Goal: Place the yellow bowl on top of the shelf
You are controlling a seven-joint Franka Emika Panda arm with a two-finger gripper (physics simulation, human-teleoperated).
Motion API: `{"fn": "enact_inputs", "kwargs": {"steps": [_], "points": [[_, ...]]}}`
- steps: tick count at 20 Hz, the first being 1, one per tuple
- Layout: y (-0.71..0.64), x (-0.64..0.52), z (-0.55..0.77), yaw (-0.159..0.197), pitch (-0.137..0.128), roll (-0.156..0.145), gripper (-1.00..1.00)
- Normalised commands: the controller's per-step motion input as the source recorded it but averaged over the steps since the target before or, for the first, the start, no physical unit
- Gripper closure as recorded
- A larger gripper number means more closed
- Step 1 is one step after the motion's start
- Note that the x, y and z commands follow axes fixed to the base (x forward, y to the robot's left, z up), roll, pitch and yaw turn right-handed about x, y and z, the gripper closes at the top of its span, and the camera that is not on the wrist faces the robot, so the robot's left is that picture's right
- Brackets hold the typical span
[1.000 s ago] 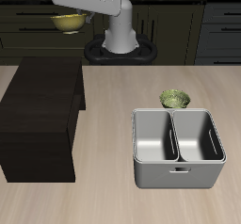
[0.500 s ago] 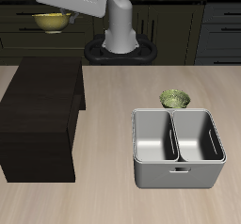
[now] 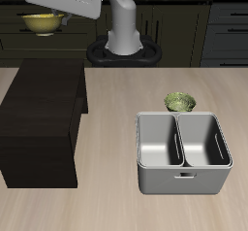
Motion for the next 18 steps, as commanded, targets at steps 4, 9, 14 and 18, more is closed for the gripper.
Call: {"fn": "enact_inputs", "kwargs": {"steps": [4,9,14,18], "points": [[-0.14,0.25,0.01,-0.012,0.025,-0.033,1.0],[-0.05,0.2,-0.01,0.001,-0.003,-0.02,1.0],[0.07,0.15,-0.14,0.001,0.018,0.014,1.0],[0.14,0.11,-0.27,0.014,0.035,0.022,1.0]]}}
